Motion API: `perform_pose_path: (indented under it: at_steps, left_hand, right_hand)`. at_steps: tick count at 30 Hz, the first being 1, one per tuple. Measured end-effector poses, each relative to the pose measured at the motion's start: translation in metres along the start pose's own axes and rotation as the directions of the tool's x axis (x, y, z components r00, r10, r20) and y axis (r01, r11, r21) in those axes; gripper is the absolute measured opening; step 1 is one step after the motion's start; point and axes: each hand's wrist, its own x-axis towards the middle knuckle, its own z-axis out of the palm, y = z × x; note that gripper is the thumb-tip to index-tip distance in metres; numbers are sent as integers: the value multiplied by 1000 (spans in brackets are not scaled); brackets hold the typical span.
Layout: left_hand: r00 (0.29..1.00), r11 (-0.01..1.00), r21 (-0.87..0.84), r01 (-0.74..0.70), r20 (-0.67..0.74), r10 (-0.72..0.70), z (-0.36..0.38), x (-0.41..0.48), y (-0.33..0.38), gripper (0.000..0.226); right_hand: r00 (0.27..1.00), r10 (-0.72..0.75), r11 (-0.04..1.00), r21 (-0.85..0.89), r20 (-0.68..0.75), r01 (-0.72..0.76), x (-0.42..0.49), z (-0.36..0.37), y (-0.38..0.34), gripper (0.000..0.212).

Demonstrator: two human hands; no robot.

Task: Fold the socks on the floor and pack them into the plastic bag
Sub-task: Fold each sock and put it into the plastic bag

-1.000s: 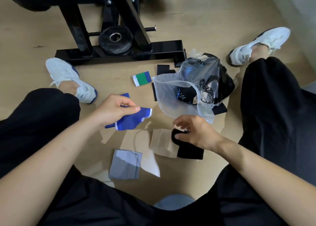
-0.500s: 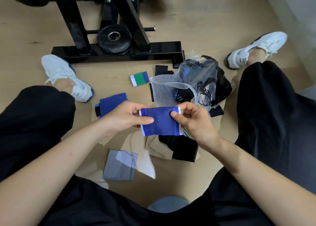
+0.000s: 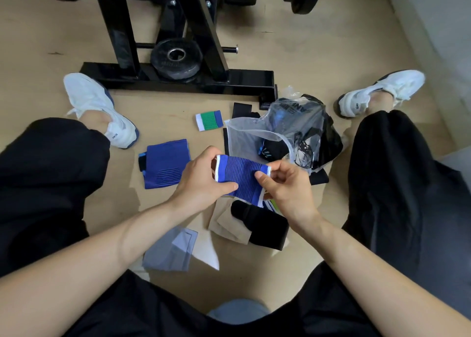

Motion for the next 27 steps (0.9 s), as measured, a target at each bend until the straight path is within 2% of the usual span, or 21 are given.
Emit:
perform_pose_path:
  at_steps: [4, 7, 9, 14, 17, 22, 25, 27]
  left_hand:
    - [999, 994, -97, -44, -7, 44, 0, 0, 0, 35]
    - [998, 969, -241, -54, 24, 62, 0, -1, 1, 19]
    - [995, 960, -274, -65, 57, 84, 1, -3, 4, 13]
    - [988, 943, -328, -56, 118, 99, 5, -6, 6, 13]
    - [983, 925, -375, -54, 143, 116, 1, -3, 4, 17]
    - [982, 929, -365, -64, 142, 123, 3, -1, 0, 14]
    - [984, 930, -363, -53, 139, 111, 5, 3, -9, 9]
    - [986, 941, -335, -52, 134, 103, 3, 6, -13, 16]
  right_hand:
    - [1000, 2, 1000, -14, -5, -2, 1, 0, 1, 10]
    - [1000, 7, 1000, -20, -7, -7, 0, 1, 1, 7]
    - [1000, 13, 1000, -9, 0, -13, -1, 3, 0, 6]
    - [989, 12, 997, 78, 144, -24, -6, 5, 0, 12]
    - [977, 3, 992, 121, 214, -30, -8, 5, -2, 26]
    - [948, -78, 996, -12, 310, 86, -10, 2, 1, 35]
    - [961, -175, 966, -154, 212, 209, -8, -1, 1, 27]
    - [923, -368, 833, -403, 111, 380, -1, -12, -2, 21]
